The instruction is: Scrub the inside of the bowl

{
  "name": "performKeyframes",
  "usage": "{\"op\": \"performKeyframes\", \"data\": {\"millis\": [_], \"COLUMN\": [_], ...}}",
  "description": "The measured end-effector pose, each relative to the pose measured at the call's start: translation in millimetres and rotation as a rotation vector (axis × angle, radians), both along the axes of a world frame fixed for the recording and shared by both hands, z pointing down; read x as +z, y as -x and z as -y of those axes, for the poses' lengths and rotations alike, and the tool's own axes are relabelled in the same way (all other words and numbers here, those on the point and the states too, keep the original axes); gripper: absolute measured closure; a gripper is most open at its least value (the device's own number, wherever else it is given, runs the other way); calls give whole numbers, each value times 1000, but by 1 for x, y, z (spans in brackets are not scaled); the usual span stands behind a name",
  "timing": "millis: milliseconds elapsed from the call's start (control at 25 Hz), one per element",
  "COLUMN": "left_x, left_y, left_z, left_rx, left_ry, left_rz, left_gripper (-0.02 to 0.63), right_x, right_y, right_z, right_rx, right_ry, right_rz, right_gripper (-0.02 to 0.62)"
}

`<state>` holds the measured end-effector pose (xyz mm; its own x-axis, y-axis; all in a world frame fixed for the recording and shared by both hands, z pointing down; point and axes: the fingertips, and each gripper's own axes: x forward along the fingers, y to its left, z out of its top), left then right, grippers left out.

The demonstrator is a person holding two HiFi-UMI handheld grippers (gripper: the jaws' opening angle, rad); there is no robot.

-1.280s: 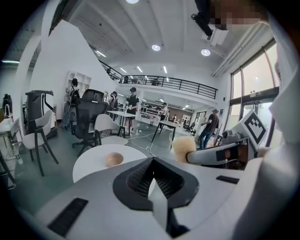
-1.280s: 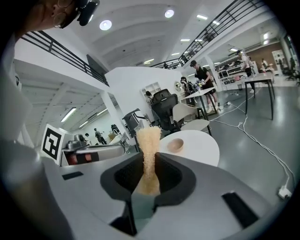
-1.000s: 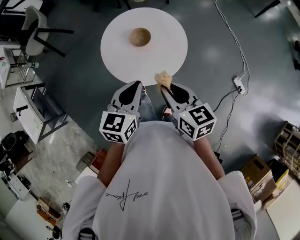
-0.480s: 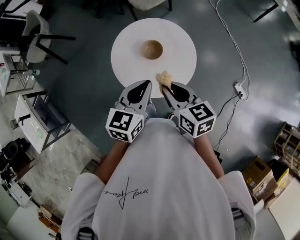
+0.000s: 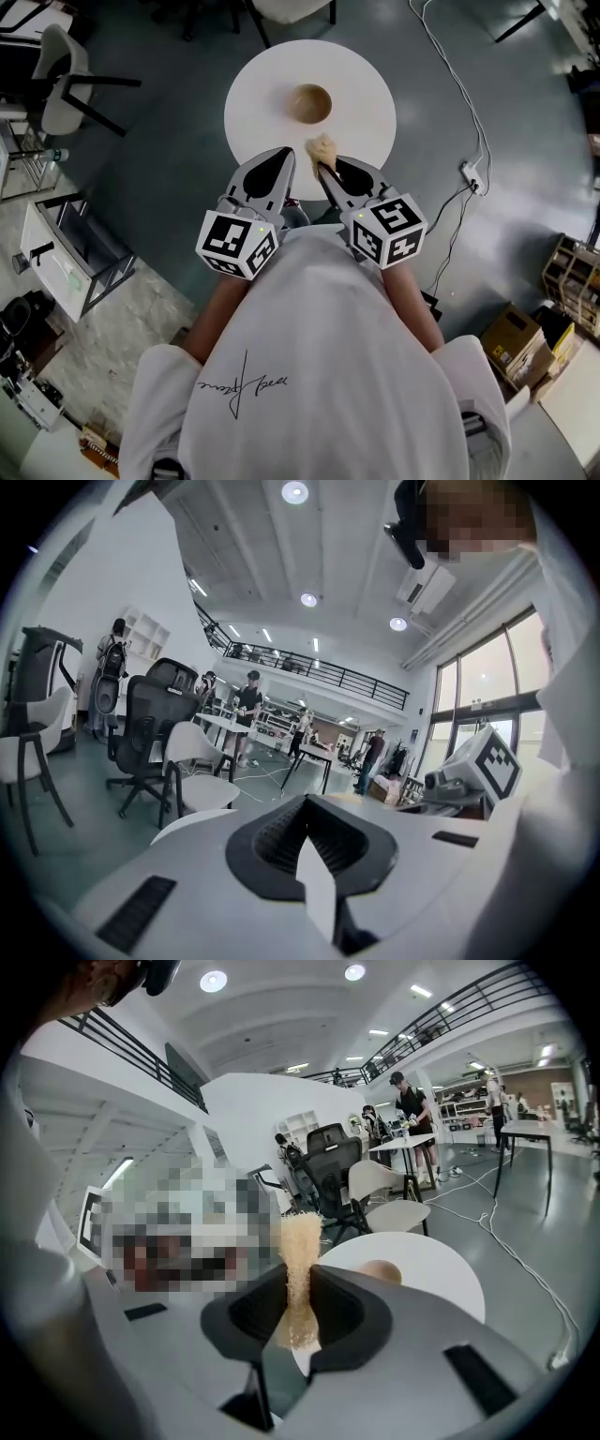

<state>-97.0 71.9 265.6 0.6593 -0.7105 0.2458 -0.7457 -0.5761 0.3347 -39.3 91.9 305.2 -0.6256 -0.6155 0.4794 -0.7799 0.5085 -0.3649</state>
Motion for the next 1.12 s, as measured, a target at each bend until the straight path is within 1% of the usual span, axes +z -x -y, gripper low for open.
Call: {"op": "performKeyframes", "data": {"millis": [160,280,440,640,800,960,1120], "left_x": [13,20,26,32,38,52,67], "left_y": [2,-2,-5,-2,-7,-6,-8], "left_z": [3,5,12,36,53,68,78], "left_rx": [3,12,12,-74,-105,-149,-165], "left_ry": [40,70,87,89,114,157,208], "left_rz": [-3,3,24,38,49,47,39], "left_gripper": [601,601,601,601,601,601,601], "right_x": [10,14,21,30,36,44,52], "right_y": [5,-2,-14,-27,-33,-36,-47], "right_z": [-1,1,10,28,45,60,73], "right_rx": [6,29,55,54,33,-1,-12], "right_ry": [22,34,46,66,84,102,124], "right_rz": [4,11,25,47,58,58,30], "right_gripper": [515,515,515,514,512,512,512]}}
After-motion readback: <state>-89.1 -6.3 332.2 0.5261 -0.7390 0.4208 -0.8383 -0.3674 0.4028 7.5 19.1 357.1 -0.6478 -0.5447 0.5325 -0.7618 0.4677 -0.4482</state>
